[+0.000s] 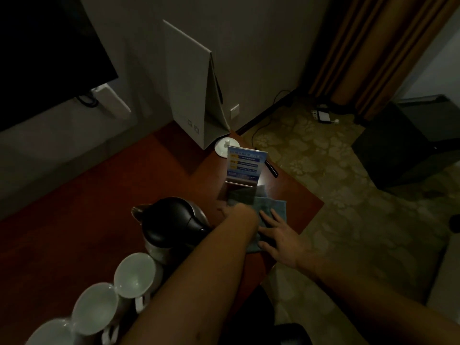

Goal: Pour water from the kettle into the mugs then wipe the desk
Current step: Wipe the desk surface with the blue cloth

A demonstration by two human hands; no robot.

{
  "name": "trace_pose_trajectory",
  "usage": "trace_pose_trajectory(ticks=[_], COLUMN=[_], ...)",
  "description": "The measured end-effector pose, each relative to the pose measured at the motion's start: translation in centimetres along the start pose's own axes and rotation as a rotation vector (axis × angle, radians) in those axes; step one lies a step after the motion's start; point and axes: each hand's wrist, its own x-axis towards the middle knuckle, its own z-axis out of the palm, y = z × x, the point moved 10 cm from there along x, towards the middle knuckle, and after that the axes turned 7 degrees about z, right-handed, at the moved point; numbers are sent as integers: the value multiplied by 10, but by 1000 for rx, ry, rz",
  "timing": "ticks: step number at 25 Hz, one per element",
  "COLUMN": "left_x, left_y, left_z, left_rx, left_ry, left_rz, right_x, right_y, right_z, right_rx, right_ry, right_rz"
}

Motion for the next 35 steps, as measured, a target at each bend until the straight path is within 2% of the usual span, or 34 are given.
trace_pose_trajectory(ticks=[6,13,26,32,35], left_x=[-8,-5,-2,-2,-14], left_y=[-23,-23,24,-13,-32], left_z=[0,2,-8,-3,-2], left_rx=[42,-21,-34,50,68], left_ry=[-24,-23,-20,-13,-59], left_rz=[-63,-68,82,-20,-83], right_x=[14,13,-14,8,27], right_y=[-29,-29,21,-11,-34], right_z=[0,-12,-18,-13,-7], right_rx=[-120,-80,5,39,59], right_ry=[-90,-107,-54,-71,-81], right_rz=[-77,-79,103,53,14])
